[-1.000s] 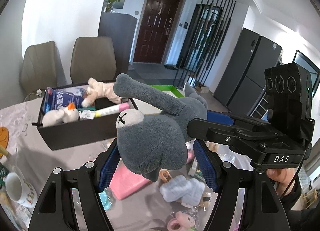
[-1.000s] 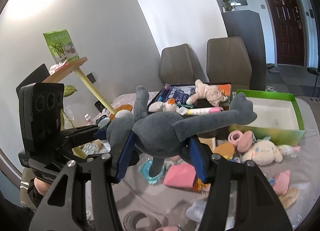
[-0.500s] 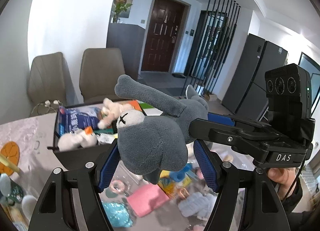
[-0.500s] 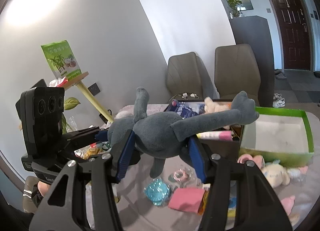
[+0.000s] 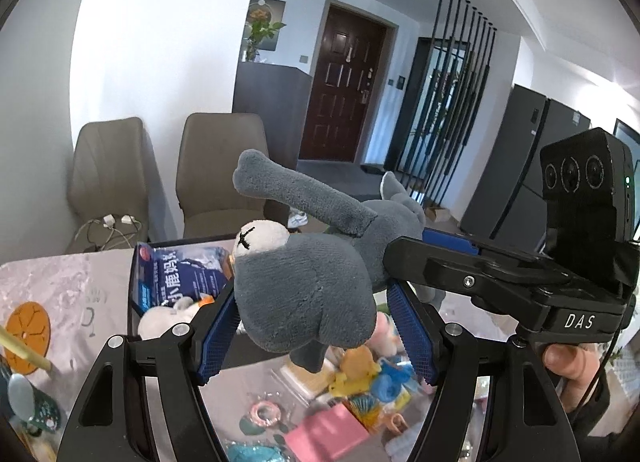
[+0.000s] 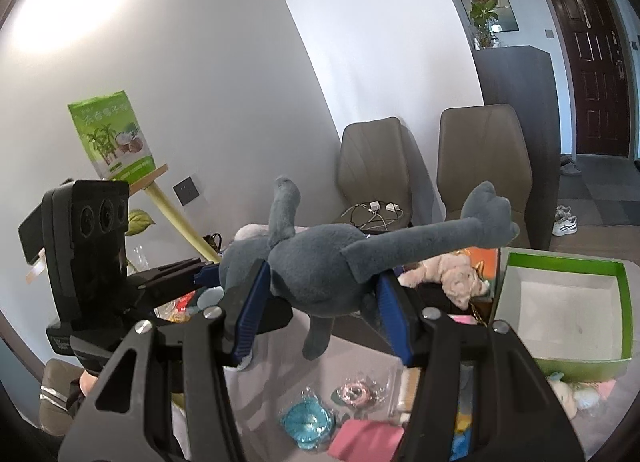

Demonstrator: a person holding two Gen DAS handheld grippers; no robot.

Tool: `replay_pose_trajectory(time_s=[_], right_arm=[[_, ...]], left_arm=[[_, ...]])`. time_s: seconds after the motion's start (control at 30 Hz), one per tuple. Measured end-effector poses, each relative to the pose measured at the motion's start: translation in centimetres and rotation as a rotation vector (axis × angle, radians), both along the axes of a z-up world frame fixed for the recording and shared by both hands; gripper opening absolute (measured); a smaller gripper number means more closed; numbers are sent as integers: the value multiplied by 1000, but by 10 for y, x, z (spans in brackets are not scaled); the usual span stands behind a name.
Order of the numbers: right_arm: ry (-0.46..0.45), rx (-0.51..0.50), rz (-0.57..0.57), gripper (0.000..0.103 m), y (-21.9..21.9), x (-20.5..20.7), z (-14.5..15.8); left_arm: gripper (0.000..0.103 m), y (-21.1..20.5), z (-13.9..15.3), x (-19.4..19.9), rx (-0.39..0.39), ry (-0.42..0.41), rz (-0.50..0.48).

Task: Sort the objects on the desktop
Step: 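Lift the grey plush rabbit and carry it toward the black box, then lower the grey plush rabbit into the black box and open both tools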

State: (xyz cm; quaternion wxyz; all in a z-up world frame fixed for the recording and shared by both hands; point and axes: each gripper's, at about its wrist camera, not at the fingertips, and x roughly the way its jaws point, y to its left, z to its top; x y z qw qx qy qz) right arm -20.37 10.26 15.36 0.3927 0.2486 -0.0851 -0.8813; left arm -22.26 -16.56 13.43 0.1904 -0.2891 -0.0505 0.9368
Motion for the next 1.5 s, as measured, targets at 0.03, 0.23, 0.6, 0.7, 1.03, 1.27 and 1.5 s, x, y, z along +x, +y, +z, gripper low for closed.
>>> replay_pose_trajectory(time_s=[0.03,0.23,0.6,0.7,1.03,1.27,1.5], right_arm=[[0,-4,2,54,-1,-3,0],[-2,-32,0,54,-11,-27,2],[-21,-67,0,54,-29,-70,-7],[-28,-69,-1,54,-34,-80,-11],[-75,-103,30,54,-58,-114,-37],[-96,-111,22,54,-71,-135,-59],[-95,-138,21,54,-91,-150,-74]], left_arm=[[73,-2,0,-4,2,2,5],[73,-12,1,-25,20,7,30],[73,-35,-16,-66,80,-14,61],[73,-39,-21,-73,87,-19,66],[73,-61,-44,-95,96,-24,132],[73,-73,-69,-117,123,-53,137],[73,-89,-77,-124,122,-58,193]])
